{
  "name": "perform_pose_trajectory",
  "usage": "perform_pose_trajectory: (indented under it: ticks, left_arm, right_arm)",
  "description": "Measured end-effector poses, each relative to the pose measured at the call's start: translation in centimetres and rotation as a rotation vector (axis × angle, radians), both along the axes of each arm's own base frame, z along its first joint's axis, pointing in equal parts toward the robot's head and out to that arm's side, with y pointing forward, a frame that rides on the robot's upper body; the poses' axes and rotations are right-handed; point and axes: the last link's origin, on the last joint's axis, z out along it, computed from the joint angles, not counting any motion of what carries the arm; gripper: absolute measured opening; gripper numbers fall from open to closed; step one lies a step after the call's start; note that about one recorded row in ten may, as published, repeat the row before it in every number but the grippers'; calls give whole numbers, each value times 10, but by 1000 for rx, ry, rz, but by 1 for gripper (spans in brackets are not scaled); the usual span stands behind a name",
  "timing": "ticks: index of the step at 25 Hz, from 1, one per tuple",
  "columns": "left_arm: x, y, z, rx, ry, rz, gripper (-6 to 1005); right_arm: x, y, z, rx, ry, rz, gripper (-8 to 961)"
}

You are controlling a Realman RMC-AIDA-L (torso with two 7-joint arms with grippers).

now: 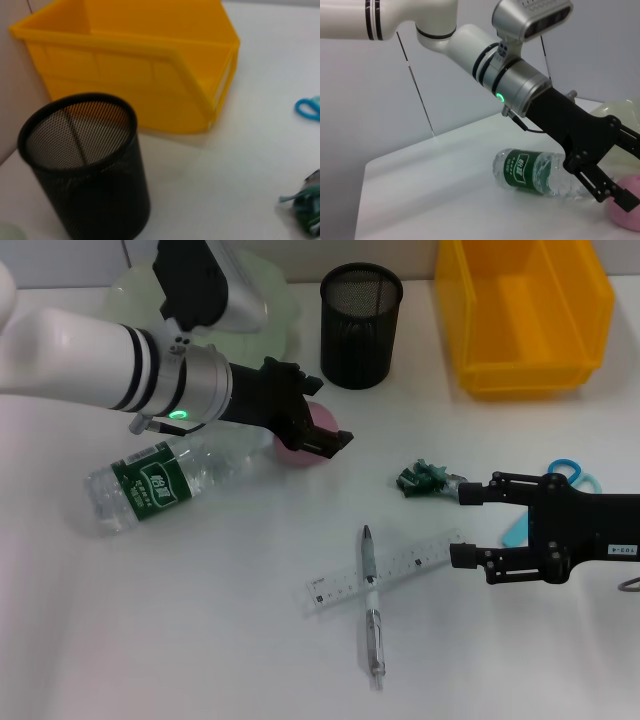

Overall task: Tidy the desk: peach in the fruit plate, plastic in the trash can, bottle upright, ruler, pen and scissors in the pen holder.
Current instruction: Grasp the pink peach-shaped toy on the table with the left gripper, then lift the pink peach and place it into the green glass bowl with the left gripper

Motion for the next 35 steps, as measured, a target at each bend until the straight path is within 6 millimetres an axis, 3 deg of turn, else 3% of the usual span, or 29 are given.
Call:
perform_pose_trajectory:
  ticks: [21,23,29,35]
  left_arm:
    - [-6,1,-10,18,131,-26,770]
    - [-5,1,-10,12,137,-36,612]
    - [-3,1,-10,13,118,-28,374]
    - [4,1,-8,22,48,-4,313]
  right_arm:
    - [1,-1,0,-8,3,-7,829]
    - [0,-1,0,-9,2,-6,829]
    - [1,-2,0,-10,1,-6,829]
    - [1,-2,0,-10,2,-6,829]
